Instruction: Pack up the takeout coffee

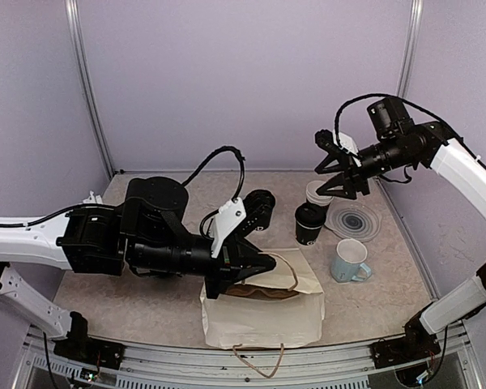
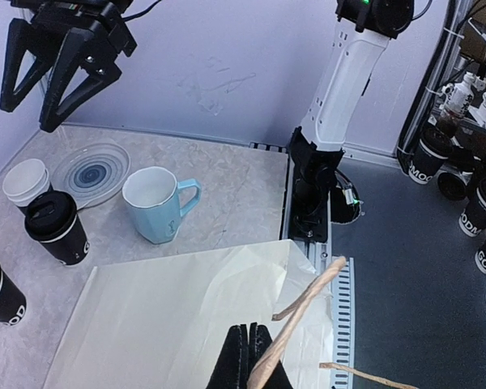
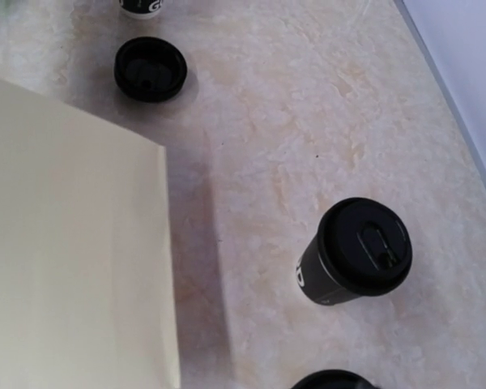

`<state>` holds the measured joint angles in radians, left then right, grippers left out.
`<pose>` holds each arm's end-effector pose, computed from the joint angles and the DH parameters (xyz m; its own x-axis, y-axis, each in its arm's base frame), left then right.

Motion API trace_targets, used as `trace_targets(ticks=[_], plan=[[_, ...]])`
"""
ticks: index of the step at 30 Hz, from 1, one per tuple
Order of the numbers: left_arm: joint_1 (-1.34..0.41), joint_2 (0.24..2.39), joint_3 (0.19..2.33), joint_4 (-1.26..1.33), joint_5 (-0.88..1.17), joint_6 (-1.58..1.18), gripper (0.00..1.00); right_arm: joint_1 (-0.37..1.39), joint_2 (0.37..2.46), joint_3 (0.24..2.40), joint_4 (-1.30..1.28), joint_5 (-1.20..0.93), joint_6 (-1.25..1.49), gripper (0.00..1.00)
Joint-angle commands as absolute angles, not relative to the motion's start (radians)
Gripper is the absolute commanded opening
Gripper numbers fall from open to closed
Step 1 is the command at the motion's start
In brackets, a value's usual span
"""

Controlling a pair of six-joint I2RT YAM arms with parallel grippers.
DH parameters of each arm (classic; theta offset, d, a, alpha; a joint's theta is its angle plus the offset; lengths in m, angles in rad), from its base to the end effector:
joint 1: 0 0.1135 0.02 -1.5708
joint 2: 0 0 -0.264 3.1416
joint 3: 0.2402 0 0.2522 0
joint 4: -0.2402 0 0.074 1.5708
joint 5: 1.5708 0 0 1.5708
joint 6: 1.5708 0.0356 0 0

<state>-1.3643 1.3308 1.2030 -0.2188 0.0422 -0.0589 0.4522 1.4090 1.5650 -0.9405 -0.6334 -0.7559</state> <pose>0.0623 -0.3046 0.3610 -0.1276 0.3221 -0.9381 0.9802 0.1853 -0.0697 0.2452 0.1425 0.3988 0.0376 -0.5964 -0.8018 -0.9663 0.1826 -0.1812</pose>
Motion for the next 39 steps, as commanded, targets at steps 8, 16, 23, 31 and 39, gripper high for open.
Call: trace_targets(ticks=[8,16,23,31,39], plan=[[-1.29,1.358,1.359,-0.372,-0.198,-0.127,0.0,0.443,1.459,1.579,-0.943,-0.519,-0.713,0.61],[-1.027,1.402,1.433,-0.457,-0.019,-0.168,0.0,0.437,1.645,1.693,-1.059,-0.387,-0.721,0.61],[-0.884,1.484,1.481,-0.432,0.142,-0.164,0.0,0.421,1.769,1.769,-1.142,-0.32,-0.763,0.95],[-0.829,1.555,1.561,-0.457,0.199,-0.169,0.05,0.384,1.855,1.849,-1.207,-0.28,-0.759,0.99],[-0.808,1.54,1.608,-0.548,0.196,-0.147,0.59,0.351,1.915,1.882,-1.254,-0.268,-0.739,0.86]])
